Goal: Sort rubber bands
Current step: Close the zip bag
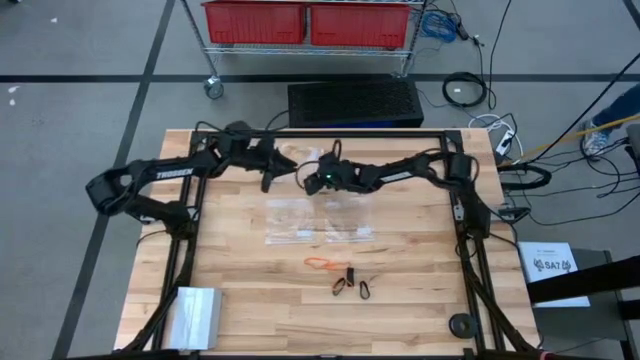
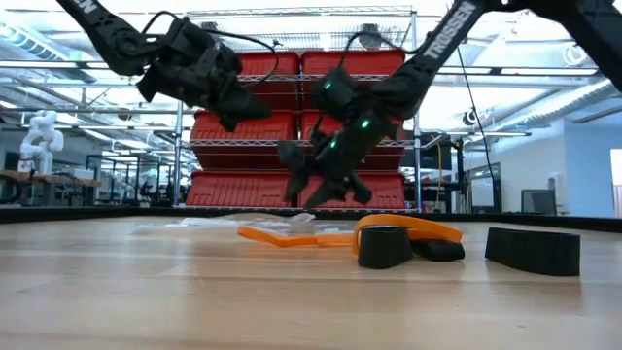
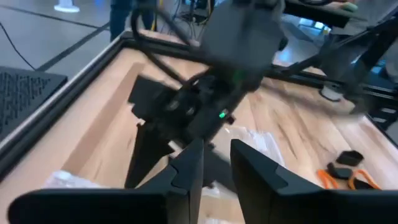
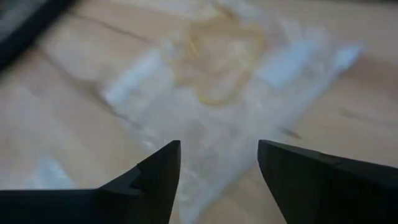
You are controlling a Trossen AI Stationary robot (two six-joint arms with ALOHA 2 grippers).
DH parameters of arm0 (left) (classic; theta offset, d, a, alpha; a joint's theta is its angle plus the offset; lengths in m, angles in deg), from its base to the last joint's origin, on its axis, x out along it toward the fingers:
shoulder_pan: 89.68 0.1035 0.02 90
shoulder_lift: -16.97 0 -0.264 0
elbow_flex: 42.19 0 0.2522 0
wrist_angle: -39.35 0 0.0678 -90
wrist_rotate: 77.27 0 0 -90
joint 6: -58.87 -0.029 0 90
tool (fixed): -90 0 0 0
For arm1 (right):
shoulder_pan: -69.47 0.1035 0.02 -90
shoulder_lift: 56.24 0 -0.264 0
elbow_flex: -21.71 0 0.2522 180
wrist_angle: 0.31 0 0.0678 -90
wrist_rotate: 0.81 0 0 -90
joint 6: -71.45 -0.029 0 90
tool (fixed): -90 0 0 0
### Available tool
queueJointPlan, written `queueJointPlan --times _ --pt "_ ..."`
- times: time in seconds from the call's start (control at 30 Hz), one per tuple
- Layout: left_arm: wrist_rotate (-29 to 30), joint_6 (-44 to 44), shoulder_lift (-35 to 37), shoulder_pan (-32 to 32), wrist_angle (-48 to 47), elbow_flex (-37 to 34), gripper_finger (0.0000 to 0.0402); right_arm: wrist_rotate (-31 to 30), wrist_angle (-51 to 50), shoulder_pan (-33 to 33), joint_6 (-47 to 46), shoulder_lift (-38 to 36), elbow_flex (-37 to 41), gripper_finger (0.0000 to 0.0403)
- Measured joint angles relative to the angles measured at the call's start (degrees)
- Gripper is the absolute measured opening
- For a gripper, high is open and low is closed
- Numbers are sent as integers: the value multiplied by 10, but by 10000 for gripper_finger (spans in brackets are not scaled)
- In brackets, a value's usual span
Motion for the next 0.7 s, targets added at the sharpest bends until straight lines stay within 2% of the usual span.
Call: queueJointPlan --times 0.13,0.33,0.43,0.57,0.6,0.7 --pt "-13 0 13 16 1 -7 86 -28 -81 3 -23 31 -47 204" --pt "-30 0 17 38 -1 -8 86 -51 -60 5 -3 52 -58 188" --pt "-39 0 17 44 -1 -8 86 -61 -62 9 33 53 -58 139" --pt "-42 -6 17 54 1 -8 86 -66 -95 15 105 36 -57 29" --pt "-42 -6 17 57 1 -8 86 -71 -114 18 125 25 -56 15" --pt "-42 -6 17 62 1 -8 86 -81 -162 26 185 -16 -56 13"
